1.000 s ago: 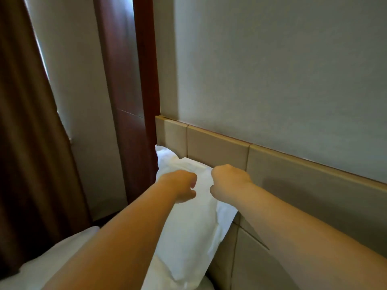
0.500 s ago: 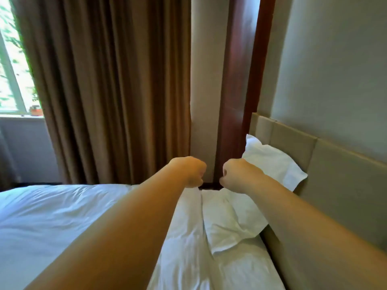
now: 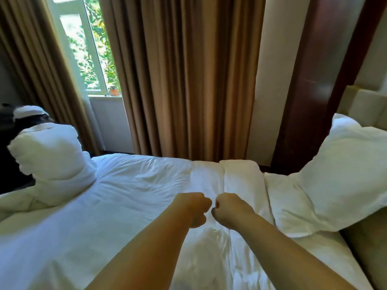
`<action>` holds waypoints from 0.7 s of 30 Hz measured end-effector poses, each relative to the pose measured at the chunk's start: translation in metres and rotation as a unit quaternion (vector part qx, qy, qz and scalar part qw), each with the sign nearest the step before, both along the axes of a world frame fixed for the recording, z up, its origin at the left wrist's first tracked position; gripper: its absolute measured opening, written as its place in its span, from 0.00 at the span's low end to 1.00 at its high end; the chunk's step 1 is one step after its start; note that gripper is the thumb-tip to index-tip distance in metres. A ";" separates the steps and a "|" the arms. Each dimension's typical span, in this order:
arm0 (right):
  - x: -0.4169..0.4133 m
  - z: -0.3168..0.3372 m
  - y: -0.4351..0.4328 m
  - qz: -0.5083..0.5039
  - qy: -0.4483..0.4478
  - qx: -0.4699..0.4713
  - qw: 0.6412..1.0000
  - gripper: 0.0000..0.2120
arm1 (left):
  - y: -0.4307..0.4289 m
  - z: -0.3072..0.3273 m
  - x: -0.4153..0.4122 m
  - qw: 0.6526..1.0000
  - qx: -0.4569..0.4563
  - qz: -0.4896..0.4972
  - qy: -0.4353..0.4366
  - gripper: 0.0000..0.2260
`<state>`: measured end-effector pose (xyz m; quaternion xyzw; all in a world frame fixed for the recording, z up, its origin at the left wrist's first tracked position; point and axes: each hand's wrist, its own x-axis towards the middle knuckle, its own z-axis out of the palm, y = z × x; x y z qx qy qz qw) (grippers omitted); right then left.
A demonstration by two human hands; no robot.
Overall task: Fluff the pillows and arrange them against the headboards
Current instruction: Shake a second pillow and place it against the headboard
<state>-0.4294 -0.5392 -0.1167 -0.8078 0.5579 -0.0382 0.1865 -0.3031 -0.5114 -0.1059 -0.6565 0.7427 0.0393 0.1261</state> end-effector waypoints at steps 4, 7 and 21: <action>0.074 -0.027 0.018 -0.013 -0.006 0.026 1.000 0.06 | 0.009 -0.032 0.073 0.999 -0.008 0.009 0.040 0.13; 0.123 -0.052 0.036 -0.069 -0.021 0.047 0.996 0.09 | 0.019 -0.067 0.122 0.996 0.005 0.022 0.088 0.12; 0.166 -0.147 0.088 -0.241 -0.026 0.142 0.960 0.08 | 0.043 -0.138 0.173 0.987 0.076 -0.109 0.093 0.12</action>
